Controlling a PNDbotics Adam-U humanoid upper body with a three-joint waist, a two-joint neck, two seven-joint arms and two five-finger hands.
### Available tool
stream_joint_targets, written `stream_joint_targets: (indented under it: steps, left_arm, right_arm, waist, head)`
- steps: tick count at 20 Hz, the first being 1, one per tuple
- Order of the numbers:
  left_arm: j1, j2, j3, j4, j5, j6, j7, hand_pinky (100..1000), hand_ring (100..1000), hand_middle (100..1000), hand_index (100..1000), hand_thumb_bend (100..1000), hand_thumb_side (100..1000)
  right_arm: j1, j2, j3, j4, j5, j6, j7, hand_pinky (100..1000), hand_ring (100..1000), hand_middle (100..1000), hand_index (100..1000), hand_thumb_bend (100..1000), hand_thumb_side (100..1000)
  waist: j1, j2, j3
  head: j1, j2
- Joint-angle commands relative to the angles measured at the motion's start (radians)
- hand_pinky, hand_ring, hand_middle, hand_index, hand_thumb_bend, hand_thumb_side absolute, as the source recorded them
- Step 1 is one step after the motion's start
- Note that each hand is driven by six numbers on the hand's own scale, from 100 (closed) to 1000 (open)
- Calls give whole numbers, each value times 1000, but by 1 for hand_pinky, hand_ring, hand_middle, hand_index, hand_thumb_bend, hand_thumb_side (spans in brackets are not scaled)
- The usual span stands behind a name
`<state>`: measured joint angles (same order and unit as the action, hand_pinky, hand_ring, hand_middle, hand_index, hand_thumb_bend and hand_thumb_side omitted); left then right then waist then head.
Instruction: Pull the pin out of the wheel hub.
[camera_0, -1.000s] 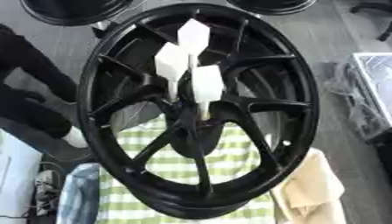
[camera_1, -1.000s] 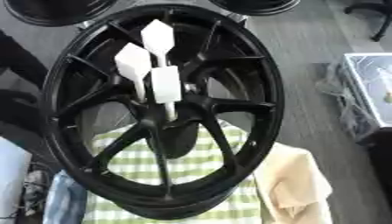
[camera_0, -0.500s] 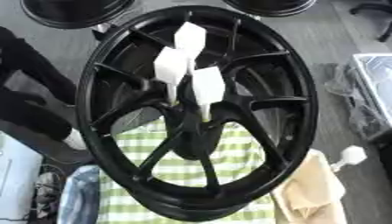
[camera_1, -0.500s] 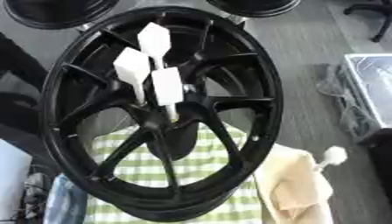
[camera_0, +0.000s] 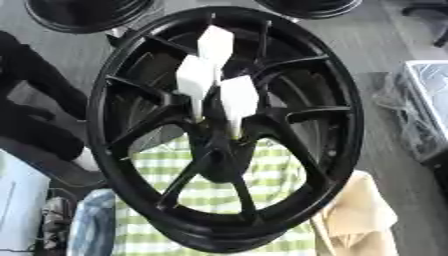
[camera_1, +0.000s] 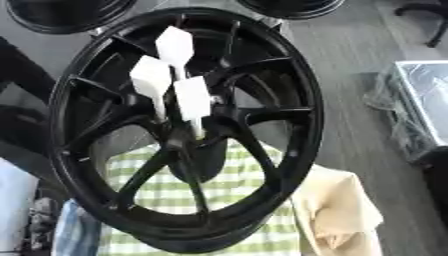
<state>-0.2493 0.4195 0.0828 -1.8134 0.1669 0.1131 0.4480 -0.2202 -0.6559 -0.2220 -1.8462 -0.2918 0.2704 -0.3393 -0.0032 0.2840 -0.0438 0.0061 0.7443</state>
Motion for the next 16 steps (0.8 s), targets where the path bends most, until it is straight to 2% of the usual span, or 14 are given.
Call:
stream_joint_targets:
  steps: [1,7,16]
  left_arm:
    - [-14,7,1,-22,1,-3,-5,754,676,766,769,250,821]
    - [-27,-9,-12,-24,7,-6,-17,755,677,766,769,250,821]
    - [-37,-21,-23,-25,14,-9,-31,755,673,765,770,249,823]
  right_arm:
    - [-44,-6,43,-46,-126,-100,-6,819,752,697,864,100,751]
    - [-147,59,100,-4,-178,-180,34,822,727,670,844,100,708]
    - [-203,150,131,79,-156,-185,80,835,743,678,856,100,726]
  waist:
    - [1,-17,5]
    - [10,-18,29]
    - [25,-12,40]
  head:
    - [-3,-16]
    - [-13,-20]
    - [-16,-23]
